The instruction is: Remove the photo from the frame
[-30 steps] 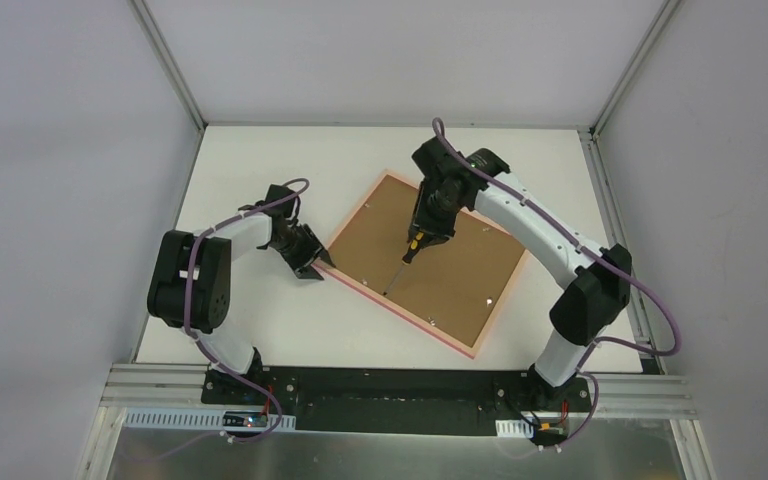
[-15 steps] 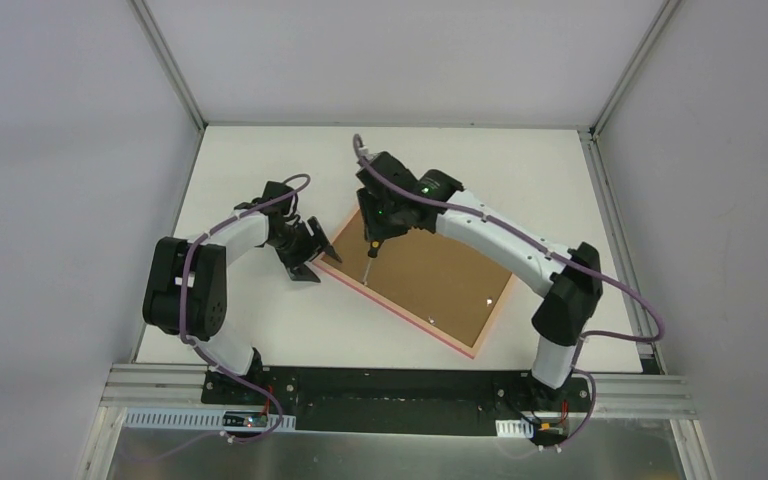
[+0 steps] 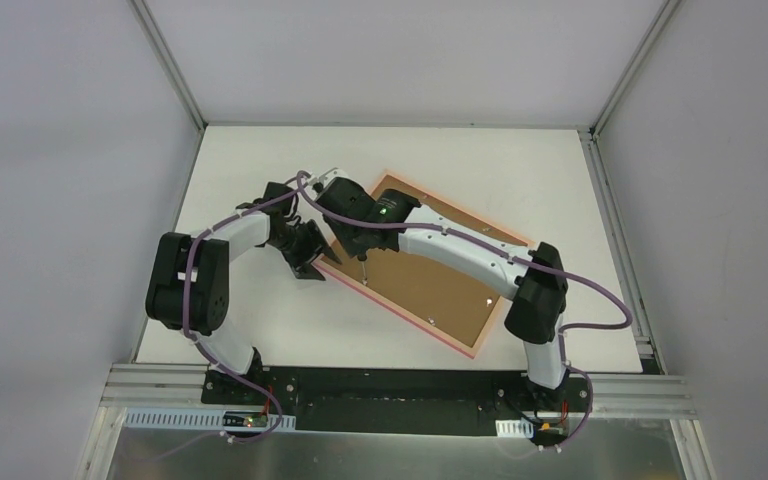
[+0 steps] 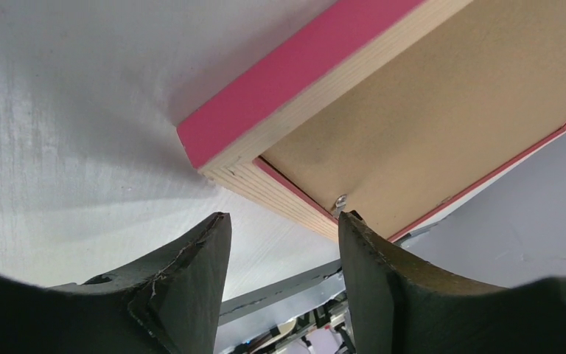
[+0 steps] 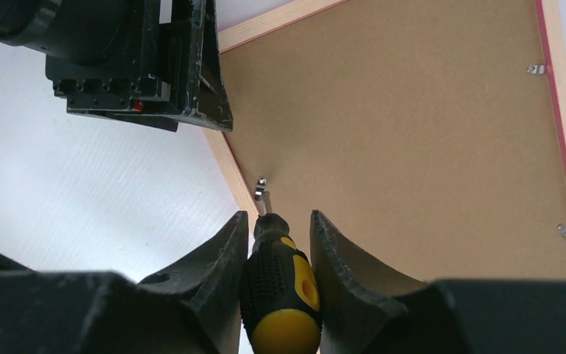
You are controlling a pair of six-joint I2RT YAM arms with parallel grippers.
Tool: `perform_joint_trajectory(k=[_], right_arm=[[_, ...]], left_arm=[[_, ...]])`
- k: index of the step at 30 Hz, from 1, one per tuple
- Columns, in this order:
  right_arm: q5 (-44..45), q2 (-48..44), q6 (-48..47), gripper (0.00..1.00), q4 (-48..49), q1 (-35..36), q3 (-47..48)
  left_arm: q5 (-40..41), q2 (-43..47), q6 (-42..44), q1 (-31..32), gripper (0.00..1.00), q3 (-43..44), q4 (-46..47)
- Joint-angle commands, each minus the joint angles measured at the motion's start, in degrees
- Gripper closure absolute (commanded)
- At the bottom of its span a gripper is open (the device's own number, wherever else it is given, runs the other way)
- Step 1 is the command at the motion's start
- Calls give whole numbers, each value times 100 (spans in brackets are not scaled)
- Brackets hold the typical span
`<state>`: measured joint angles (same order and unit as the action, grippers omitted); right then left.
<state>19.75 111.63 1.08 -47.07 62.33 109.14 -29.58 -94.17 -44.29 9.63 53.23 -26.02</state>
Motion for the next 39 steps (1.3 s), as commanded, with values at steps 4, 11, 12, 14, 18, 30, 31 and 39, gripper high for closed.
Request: perform_joint_trajectory(k=[4,11,12,14,18,30,31,39], right_arm=[[173,145,-351,100,136,91,493],[-71,301,-373,100,201,137,646],[-109,332,-373,100,184,146,684],[-196,351,-374,100,197,165,720],[-200,435,-309,100,122,179,715],[27,102,-182,100,-217,209,114],[31,57,-165,100,-235,217,43],[114,-262,43,100,-482,217,-328]], left_arm=[[47,-278,-86,-75,52,-12,42],[138,-298,-88,-83,63,-92,42],[137,-310,-85,-84,64,-108,44],[137,-340,-72,-84,66,-127,43],[129,-357,-65,-105,72,-169,44],[165,-524,-43,-238,94,-195,35],[171,-550,-41,-254,96,-185,31],[194,-652,-8,-319,100,-162,33]])
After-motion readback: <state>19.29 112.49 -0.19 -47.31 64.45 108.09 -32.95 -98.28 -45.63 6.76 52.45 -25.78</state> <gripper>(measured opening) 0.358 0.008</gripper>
